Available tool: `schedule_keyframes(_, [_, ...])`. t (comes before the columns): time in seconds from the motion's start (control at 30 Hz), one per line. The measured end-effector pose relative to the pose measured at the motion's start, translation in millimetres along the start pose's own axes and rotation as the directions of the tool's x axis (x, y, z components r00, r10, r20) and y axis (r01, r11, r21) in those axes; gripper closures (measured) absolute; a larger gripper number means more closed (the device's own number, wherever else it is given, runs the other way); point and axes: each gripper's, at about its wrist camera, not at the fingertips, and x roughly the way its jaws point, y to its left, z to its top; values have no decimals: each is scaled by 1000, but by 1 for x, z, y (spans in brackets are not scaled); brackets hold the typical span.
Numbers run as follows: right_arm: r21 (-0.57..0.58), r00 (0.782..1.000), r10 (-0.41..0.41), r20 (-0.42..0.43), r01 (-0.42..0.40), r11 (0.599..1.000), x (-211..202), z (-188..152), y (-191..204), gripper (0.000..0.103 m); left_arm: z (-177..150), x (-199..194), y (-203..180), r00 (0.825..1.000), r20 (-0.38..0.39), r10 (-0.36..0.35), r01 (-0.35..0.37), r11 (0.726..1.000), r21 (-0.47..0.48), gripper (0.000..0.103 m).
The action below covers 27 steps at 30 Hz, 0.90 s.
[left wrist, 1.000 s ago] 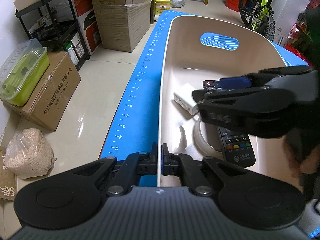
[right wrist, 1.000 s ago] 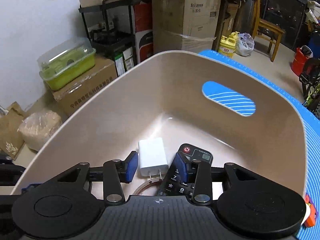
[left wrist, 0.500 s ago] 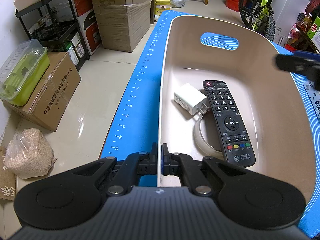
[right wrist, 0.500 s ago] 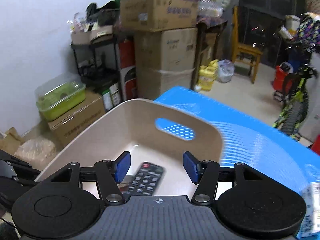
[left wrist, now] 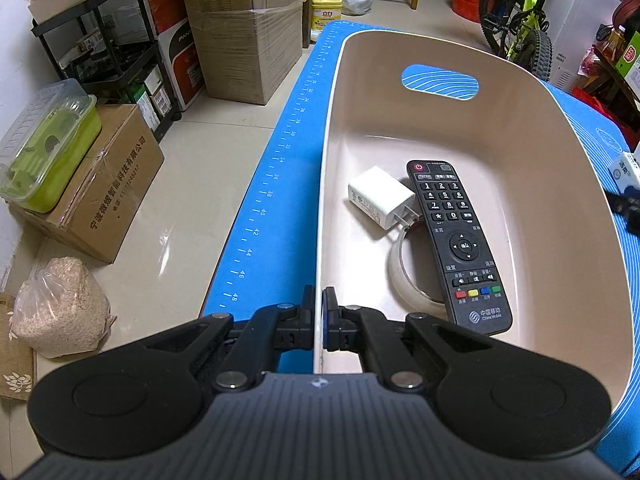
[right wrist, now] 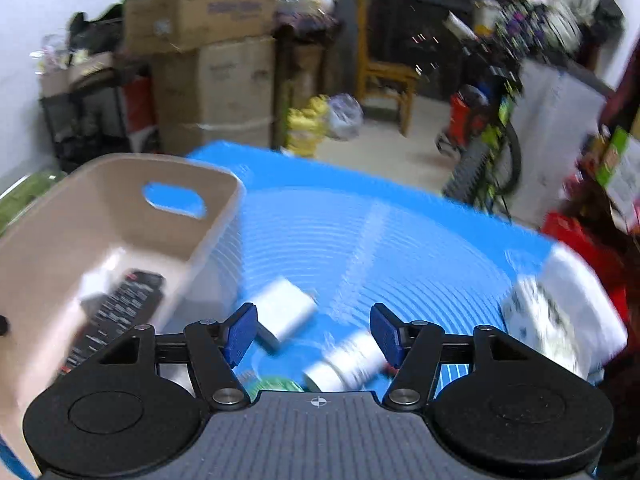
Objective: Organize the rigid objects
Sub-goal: 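Open the right gripper, move to the white pill bottle and grasp it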
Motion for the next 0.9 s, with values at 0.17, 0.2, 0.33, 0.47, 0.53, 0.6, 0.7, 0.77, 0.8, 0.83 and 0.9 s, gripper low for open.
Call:
schedule_keyframes(0.17, [120,998,-21,-56,27,992,25,-18,-12,33,0,0,0,1000,0,1,-1,1000,1,99])
schedule_keyframes(0.2, [144,998,-22,-65,32,989,28,-21,-12,33,0,0,0,1000,0,1,-1,1000,1,99])
schedule_keyframes(0.33, [211,995,-34,-89,52,976,43,-27,-12,33,0,0,0,1000,0,1,-1,1000,0,99])
schedule_keyframes(0.47, [263,992,-60,-110,87,961,58,-30,-10,33,0,0,0,1000,0,1,-1,1000,1,99])
schedule_keyframes(0.53, [294,990,-63,-124,98,951,65,-30,-11,33,0,0,0,1000,0,0,0,1000,1,99])
schedule_keyframes(0.6, [316,989,-63,-131,102,943,69,-30,-12,33,0,0,-1,1000,0,1,-1,1000,1,99])
schedule_keyframes(0.7, [324,988,-67,-140,109,940,76,-33,-10,36,0,0,0,1000,0,0,0,1000,0,99])
schedule_keyframes(0.77, [324,988,-76,-137,117,939,79,-34,-8,42,0,0,-1,1000,0,1,-1,1000,2,99])
schedule_keyframes(0.8, [323,988,-76,-134,116,939,79,-33,-8,46,0,0,0,1000,0,2,-2,1000,2,99])
schedule_keyframes(0.83, [321,988,-79,-131,118,940,79,-34,-8,49,0,0,0,1000,0,2,-2,1000,2,99])
schedule_keyframes(0.9, [321,989,-78,-125,114,940,79,-35,-7,55,0,0,0,1000,0,1,-1,1000,0,99])
